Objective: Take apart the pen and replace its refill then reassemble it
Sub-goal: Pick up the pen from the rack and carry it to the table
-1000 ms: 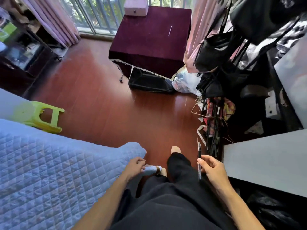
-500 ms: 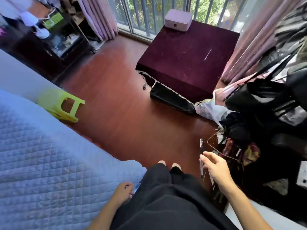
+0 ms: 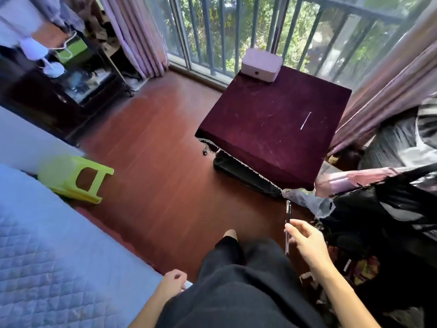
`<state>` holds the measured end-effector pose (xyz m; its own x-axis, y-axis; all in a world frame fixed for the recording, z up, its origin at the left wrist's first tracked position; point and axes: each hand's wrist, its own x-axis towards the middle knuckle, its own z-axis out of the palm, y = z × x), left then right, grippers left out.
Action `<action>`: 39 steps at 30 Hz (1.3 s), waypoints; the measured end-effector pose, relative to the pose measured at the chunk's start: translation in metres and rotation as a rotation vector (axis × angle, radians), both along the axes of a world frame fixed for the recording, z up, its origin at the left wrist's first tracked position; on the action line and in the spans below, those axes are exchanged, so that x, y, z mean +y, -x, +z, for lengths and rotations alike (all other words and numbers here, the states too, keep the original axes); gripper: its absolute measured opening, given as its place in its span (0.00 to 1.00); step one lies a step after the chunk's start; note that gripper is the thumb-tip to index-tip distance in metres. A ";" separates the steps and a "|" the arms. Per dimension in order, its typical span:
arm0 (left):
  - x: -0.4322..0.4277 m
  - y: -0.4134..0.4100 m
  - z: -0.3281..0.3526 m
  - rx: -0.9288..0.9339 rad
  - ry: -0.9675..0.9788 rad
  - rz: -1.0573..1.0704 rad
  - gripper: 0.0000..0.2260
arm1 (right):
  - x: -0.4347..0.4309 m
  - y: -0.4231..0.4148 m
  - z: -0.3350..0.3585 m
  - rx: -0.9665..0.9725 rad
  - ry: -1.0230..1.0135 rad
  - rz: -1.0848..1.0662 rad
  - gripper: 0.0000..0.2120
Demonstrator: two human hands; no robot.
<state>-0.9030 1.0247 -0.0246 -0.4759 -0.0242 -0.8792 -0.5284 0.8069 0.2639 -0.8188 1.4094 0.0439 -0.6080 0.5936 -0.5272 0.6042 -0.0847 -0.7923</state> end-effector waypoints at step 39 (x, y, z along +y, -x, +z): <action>0.340 0.437 0.011 0.044 -0.358 -0.502 0.08 | 0.099 0.344 -0.032 -0.051 0.235 -0.353 0.08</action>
<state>-1.3402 1.3647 -0.0140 -0.3889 0.5053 -0.7703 -0.0896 0.8114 0.5775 -1.1632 1.5084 0.0123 -0.3585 0.6206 -0.6974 0.5436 -0.4686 -0.6964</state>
